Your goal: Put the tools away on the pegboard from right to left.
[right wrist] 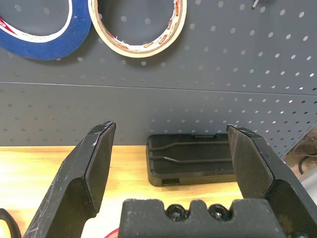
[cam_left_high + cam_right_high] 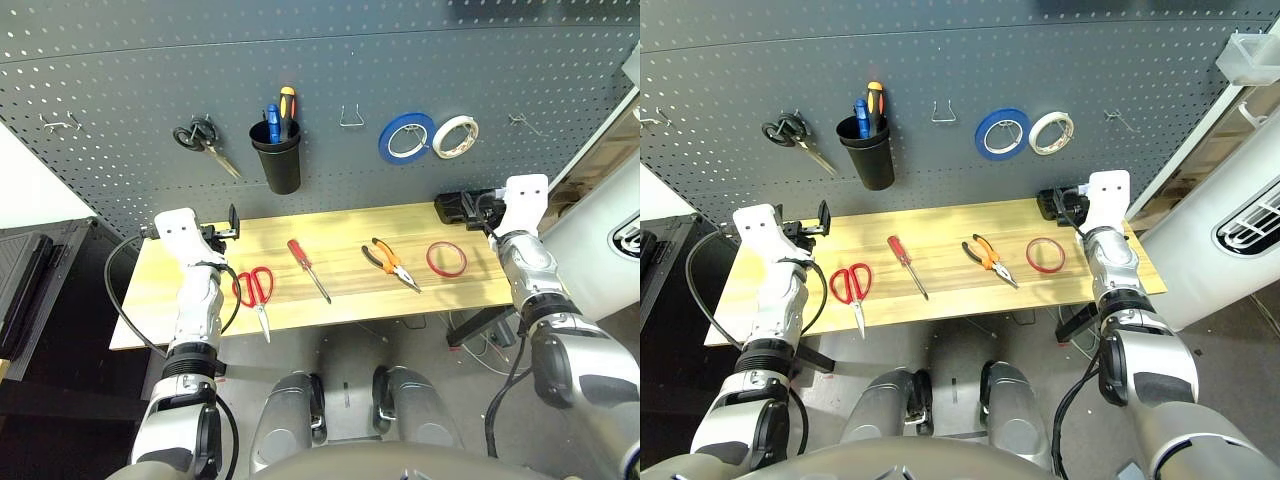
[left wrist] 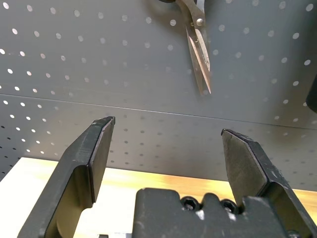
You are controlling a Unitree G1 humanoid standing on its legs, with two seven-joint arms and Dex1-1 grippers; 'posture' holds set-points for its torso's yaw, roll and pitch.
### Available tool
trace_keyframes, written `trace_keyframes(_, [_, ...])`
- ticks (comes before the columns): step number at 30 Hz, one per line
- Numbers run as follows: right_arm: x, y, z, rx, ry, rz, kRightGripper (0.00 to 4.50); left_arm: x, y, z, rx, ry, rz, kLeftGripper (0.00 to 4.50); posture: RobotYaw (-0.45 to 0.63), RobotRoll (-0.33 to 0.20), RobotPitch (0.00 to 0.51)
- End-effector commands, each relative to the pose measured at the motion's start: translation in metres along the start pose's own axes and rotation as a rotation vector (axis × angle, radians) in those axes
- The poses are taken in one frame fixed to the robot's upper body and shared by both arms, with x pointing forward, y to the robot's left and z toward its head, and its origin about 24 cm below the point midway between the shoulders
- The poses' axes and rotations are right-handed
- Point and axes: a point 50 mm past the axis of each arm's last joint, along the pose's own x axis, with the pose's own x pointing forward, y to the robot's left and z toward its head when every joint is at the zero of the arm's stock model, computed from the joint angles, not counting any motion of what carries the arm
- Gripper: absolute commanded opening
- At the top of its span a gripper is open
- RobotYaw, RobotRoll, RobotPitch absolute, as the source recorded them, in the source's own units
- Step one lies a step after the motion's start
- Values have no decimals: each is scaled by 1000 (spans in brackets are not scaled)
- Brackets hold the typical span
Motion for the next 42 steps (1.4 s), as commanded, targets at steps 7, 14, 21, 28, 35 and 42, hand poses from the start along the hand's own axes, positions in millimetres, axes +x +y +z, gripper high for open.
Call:
trace_keyframes(7, [2,4,0,-4,36,56,4500,3,2,5,-11,3,-78,4490,-44,0,52])
trace_keyframes(14, [10,7,16,-44,111,198,4500,-1,-9,19,21,33,-435,4490,-79,0,110])
trace_keyframes(21, [6,9,24,-51,250,283,4500,-26,-28,39,48,74,-859,4490,-87,0,147])
trace_keyframes(28, [-3,9,13,-65,507,352,4500,-52,-57,50,104,166,-1254,4490,-76,0,175])
trace_keyframes(35, [-4,17,0,-65,657,381,4500,-52,-76,53,128,175,-1362,4490,-78,0,203])
trace_keyframes(42, [0,33,-14,-103,734,381,4500,-59,-90,53,119,168,-1410,4490,-71,0,216])
